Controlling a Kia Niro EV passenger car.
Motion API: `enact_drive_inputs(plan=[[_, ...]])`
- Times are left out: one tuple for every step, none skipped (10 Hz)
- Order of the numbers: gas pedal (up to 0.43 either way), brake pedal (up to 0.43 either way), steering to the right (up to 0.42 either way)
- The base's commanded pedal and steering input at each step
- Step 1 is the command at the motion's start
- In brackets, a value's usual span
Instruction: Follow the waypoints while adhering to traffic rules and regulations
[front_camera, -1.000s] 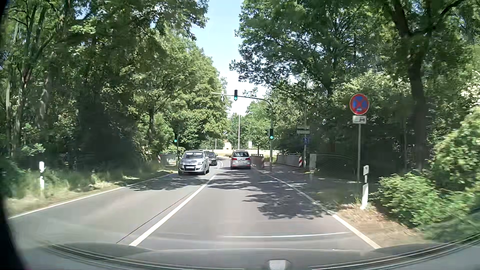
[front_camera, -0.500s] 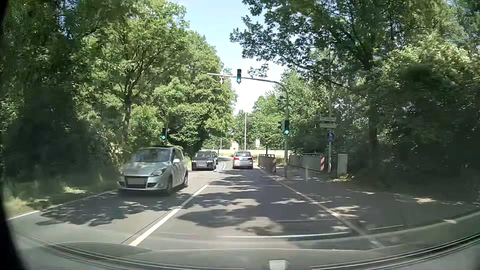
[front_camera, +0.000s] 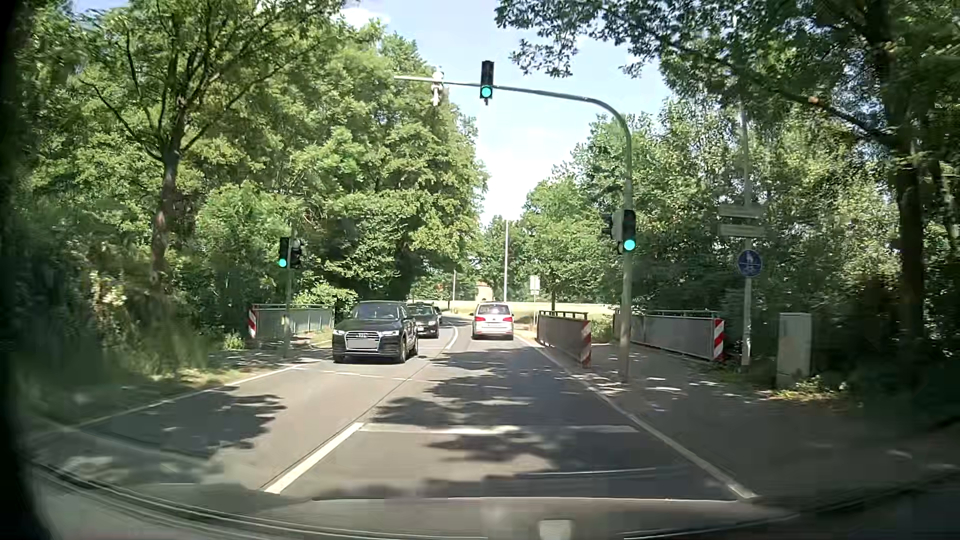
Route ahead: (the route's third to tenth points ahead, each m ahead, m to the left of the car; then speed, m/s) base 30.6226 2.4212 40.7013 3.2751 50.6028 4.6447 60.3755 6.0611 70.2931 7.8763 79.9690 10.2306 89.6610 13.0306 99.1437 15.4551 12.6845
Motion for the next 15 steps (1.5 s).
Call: enact_drive_inputs(plan=[[0.059, 0.030, -0.014], [0.067, 0.030, -0.012], [0.067, 0.030, -0.011], [0.067, 0.030, -0.011], [0.079, 0.030, -0.008], [0.079, 0.030, -0.008], [0.087, 0.030, -0.008], [0.087, 0.030, -0.008], [0.087, 0.030, -0.008], [0.087, 0.030, -0.008], [0.087, 0.030, -0.008], [0.087, 0.030, -0.008], [0.087, 0.030, -0.008], [0.087, 0.030, -0.008], [0.087, 0.030, -0.008]])
